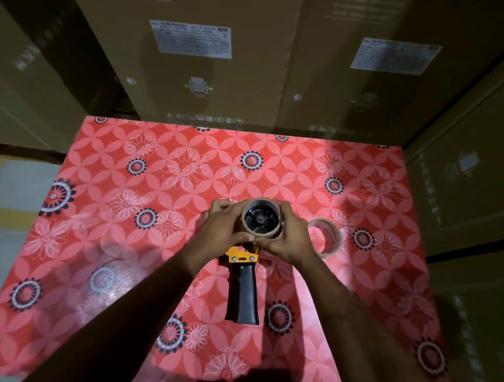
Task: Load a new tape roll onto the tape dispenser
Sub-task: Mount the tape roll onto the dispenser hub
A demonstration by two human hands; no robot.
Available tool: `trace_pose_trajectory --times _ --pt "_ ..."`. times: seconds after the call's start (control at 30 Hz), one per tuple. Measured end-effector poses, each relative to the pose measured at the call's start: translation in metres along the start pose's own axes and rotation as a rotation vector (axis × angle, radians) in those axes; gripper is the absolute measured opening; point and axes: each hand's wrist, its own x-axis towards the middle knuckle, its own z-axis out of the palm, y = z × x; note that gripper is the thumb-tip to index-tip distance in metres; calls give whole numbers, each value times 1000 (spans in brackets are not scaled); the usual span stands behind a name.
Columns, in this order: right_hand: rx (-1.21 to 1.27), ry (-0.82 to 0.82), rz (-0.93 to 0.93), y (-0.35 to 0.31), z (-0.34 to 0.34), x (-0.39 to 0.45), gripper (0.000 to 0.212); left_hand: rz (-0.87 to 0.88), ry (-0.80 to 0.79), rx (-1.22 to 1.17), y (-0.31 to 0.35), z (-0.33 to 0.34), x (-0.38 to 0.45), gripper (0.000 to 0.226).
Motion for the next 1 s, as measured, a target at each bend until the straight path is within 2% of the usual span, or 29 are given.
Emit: trace_pose_trajectory --times 0.17,0.27,0.33,0.4,0.47,0.53,0.6,0.73,1.0 --pt "-90 -54 41 -5 0 4 91 -25 -23 37 3 0 2 84" --pt "-145 -104 71 -10 -1 4 95 -61 -82 92 5 0 0 102" --pt "-204 -171 44 -11 -8 4 106 -60 -115 117 10 -1 -4 109" --pt "-272 -220 10 -13 -16 4 111 -15 -90 158 13 -1 -7 90" --pt "-377 -142 -76 -15 -15 0 89 47 -63 230 15 1 -9 75" --pt "-525 -79 -154 -18 -7 -7 74 85 -42 320 13 7 -8 72" --pt "-596 -66 -174 -14 4 -8 73 98 -33 396 9 11 -5 71" --pt "-625 -62 -167 -6 10 -5 74 121 -1 504 8 15 -4 69" --pt "-600 -98 -105 2 20 1 67 6 -121 628 16 19 3 66"
